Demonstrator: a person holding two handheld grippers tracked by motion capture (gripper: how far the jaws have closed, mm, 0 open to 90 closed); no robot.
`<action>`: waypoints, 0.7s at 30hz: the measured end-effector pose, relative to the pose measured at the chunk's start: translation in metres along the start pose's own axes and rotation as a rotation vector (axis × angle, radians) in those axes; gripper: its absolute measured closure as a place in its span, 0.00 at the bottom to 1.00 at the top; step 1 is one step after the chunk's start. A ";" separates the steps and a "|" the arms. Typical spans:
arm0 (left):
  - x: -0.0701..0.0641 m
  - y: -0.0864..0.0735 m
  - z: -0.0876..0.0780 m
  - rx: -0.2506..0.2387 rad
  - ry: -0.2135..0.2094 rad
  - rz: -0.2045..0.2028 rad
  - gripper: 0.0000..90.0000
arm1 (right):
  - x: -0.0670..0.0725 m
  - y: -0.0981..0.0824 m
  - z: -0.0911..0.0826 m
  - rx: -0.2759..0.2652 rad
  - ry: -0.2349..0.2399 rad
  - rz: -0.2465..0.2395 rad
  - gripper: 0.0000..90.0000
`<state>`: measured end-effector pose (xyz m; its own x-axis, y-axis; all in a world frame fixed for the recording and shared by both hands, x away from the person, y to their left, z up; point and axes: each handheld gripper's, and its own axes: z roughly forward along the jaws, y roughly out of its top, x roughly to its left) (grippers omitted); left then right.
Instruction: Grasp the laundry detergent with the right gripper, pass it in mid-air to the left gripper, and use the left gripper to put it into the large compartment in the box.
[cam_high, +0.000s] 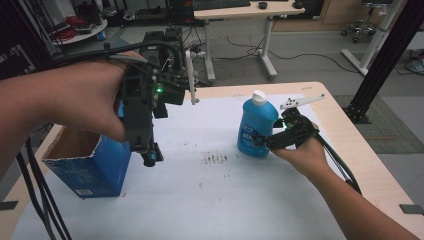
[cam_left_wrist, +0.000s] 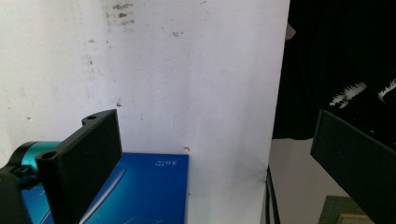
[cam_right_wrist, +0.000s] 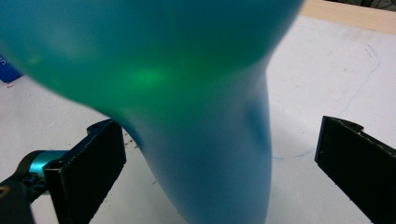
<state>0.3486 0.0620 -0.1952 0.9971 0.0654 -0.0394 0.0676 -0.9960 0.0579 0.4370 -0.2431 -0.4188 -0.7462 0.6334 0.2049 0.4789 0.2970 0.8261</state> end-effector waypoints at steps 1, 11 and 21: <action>0.000 -0.001 0.000 -0.002 -0.001 -0.002 0.02 | 0.000 0.000 0.001 0.001 0.002 0.001 0.01; 0.001 -0.003 0.001 0.000 -0.003 -0.005 0.02 | 0.003 -0.002 0.011 -0.029 0.008 0.005 0.01; 0.003 -0.008 0.002 0.000 -0.004 -0.011 0.02 | 0.003 -0.001 0.015 -0.055 0.000 0.010 0.02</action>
<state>0.3512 0.0695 -0.1982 0.9961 0.0759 -0.0440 0.0783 -0.9953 0.0571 0.4409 -0.2313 -0.4270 -0.7413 0.6364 0.2130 0.4602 0.2509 0.8516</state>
